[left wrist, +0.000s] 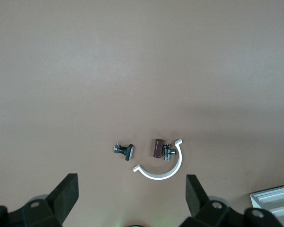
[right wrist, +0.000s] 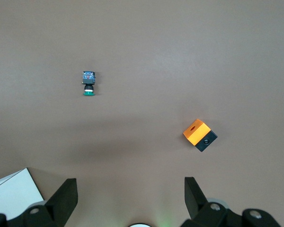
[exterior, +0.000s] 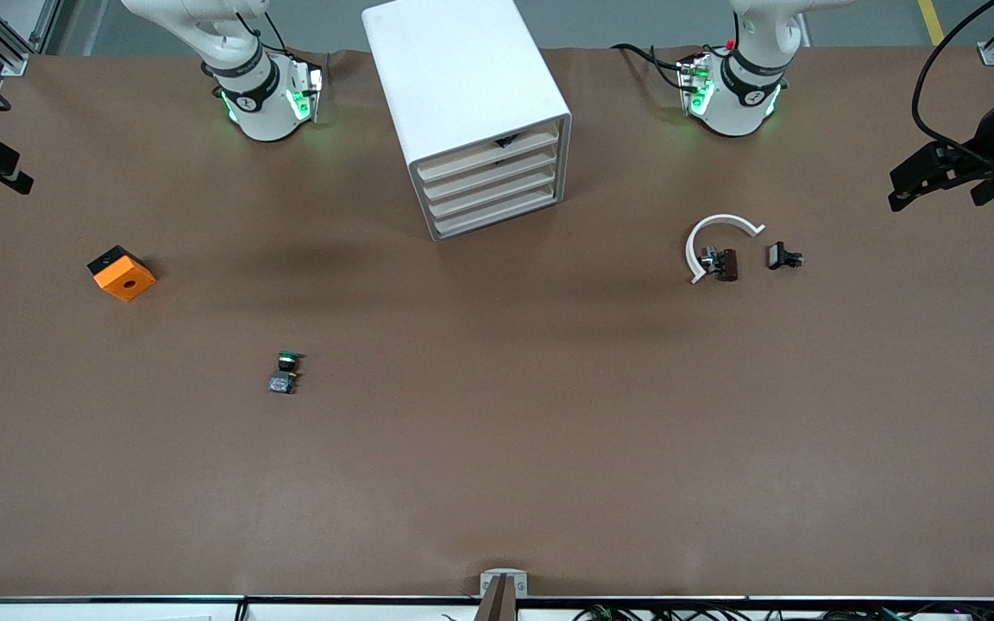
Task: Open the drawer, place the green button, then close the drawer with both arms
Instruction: 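Move the left gripper toward the cabinet drawer and the right toward the button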
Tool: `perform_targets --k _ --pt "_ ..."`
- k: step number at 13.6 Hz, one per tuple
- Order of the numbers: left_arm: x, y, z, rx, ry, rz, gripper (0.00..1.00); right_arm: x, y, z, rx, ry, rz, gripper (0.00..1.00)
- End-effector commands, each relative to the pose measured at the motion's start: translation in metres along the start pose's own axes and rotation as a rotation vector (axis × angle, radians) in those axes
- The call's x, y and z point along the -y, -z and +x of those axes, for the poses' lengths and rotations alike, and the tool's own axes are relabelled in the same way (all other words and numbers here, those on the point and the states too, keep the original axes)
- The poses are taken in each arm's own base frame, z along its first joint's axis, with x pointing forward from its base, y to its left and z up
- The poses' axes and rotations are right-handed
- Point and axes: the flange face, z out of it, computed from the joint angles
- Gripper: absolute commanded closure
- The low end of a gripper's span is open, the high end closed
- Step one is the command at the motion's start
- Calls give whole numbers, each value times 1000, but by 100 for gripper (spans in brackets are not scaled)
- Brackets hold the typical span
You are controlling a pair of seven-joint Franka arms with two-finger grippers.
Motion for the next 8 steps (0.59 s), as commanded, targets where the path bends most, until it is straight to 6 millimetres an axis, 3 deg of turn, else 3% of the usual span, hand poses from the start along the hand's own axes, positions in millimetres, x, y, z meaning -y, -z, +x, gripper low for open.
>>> perform_targets --k 1,5,8 --pt "1 4 0 0 2 18 0 -1 3 1 -5 -10 3 0" --pt "14 -1 2 19 18 21 0 -1 3 1 -7 -7 0 0" --pt "30 -27 14 80 59 15 0 -1 4 3 -24 -1 -20 0"
